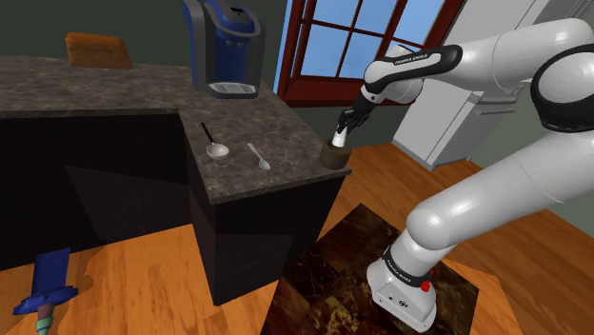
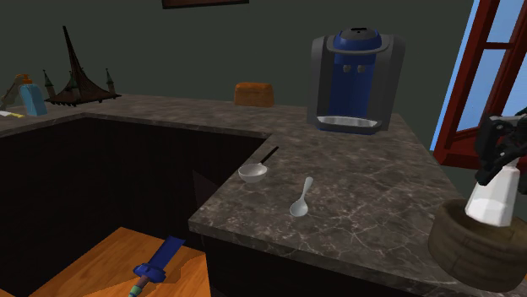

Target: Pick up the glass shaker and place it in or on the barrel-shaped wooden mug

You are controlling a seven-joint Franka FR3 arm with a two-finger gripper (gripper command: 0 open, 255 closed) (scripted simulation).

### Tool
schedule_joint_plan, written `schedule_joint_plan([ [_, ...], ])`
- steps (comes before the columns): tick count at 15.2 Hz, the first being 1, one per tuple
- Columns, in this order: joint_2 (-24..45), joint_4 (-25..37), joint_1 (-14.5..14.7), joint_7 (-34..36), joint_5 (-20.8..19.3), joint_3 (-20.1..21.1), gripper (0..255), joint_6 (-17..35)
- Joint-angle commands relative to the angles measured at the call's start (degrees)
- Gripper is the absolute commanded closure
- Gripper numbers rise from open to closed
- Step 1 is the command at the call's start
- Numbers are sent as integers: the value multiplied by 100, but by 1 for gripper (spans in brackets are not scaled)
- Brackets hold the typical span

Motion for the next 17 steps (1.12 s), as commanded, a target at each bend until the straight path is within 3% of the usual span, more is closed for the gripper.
schedule_joint_plan([
  [1,0,-2,0,-1,0,0,255,3],
  [2,0,-2,0,-1,0,0,255,3],
  [3,0,-2,0,-1,0,0,0,3],
  [8,0,-2,0,-1,0,0,0,3],
  [12,-456,332,-117,125,-186,40,0,-775],
  [17,-456,332,-118,125,-186,40,0,-775],
])
